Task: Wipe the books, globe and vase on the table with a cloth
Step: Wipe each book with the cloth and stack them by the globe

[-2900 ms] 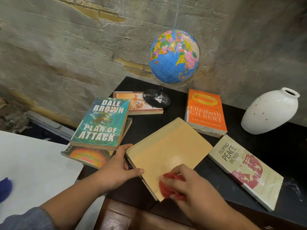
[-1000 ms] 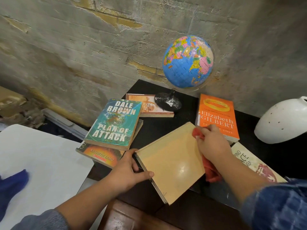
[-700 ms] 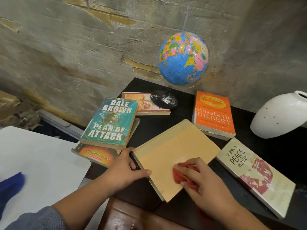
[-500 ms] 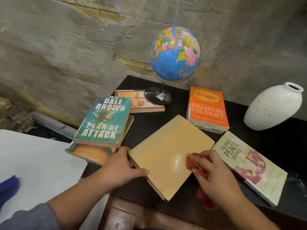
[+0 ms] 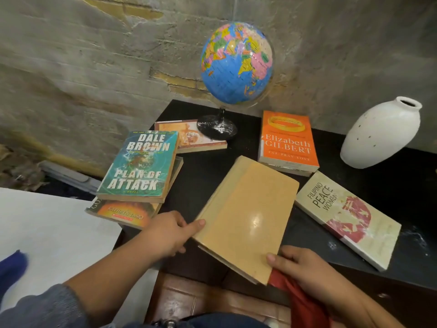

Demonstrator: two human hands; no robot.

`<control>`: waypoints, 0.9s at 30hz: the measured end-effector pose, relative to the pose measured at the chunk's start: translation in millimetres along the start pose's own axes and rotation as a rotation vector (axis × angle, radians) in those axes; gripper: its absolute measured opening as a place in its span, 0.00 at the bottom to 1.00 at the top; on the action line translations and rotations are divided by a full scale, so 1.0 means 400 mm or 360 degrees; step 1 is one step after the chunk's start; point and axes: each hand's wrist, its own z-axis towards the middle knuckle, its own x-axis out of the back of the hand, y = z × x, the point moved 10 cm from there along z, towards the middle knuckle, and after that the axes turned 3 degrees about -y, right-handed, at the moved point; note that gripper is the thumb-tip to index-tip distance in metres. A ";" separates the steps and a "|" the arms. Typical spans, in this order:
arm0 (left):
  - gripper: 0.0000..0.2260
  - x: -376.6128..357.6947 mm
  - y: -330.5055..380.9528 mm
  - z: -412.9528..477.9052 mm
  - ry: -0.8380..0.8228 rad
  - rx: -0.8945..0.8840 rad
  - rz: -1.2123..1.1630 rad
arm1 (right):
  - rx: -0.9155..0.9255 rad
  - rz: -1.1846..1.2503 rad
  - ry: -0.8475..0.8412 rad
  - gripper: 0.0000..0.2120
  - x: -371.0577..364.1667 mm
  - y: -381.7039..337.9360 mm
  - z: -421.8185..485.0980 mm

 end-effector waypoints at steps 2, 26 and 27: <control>0.18 -0.034 -0.001 -0.012 -0.0115 -0.0005 -0.0322 | -0.0147 0.0411 -0.0067 0.21 -0.028 0.022 -0.001; 0.12 -0.151 0.387 0.164 -0.0212 -0.0079 -0.1246 | 0.0087 0.1083 0.0207 0.22 0.396 -0.080 0.066; 0.14 -0.155 0.391 0.189 -0.0154 -0.0068 -0.1242 | 0.0127 0.1096 0.0242 0.20 0.422 -0.084 0.080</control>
